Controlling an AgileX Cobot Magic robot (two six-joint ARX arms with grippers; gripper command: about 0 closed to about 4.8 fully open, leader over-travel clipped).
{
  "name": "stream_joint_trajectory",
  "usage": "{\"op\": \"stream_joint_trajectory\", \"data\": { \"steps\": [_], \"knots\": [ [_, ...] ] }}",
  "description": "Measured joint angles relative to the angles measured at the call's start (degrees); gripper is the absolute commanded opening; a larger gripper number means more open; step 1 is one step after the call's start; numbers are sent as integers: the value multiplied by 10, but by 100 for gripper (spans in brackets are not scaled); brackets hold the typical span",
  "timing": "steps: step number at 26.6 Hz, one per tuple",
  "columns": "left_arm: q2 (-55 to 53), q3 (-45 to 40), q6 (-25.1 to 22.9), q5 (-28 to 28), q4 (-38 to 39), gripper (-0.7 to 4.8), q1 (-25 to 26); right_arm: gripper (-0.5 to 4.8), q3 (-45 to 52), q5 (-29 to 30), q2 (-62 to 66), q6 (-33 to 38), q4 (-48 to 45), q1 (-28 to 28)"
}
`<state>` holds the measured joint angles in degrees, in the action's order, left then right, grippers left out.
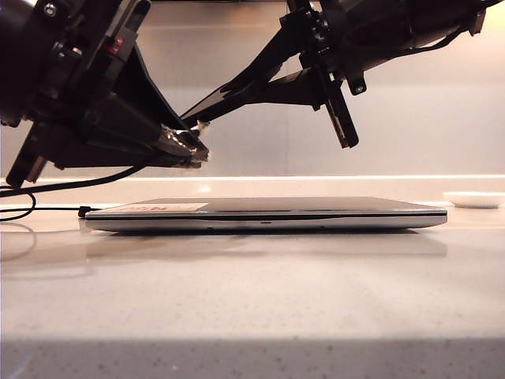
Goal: Pick up the charging cable and the phone, plug the charging cable into the charging port on the phone, and finally place them back on the table.
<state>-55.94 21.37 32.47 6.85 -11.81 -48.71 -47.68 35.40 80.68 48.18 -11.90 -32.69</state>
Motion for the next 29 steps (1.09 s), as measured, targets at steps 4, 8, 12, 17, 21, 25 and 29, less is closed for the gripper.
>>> {"op": "stream_joint_trajectory", "data": {
  "steps": [4, 8, 12, 17, 21, 25, 29],
  "knots": [
    [0, 0, 0, 0, 0, -6, 0, -6, 0, -1, 0, -4, 3, 1],
    [0, 0, 0, 0, 0, -6, 0, -6, 1, -13, 0, -11, 2, 1],
    [0, 0, 0, 0, 0, -6, 0, -6, 1, -18, 0, -12, 2, 1],
    [0, 0, 0, 0, 0, -6, 0, -6, 1, -14, 0, -13, 3, 1],
    [0, 0, 0, 0, 0, -6, 0, -6, 1, -6, 0, -13, 8, 1],
    [0, 0, 0, 0, 0, -6, 0, -6, 1, -5, 0, -13, 8, 1],
    [0, 0, 0, 0, 0, -6, 0, -6, 1, -5, 0, -17, 8, -2]
  ]
}}
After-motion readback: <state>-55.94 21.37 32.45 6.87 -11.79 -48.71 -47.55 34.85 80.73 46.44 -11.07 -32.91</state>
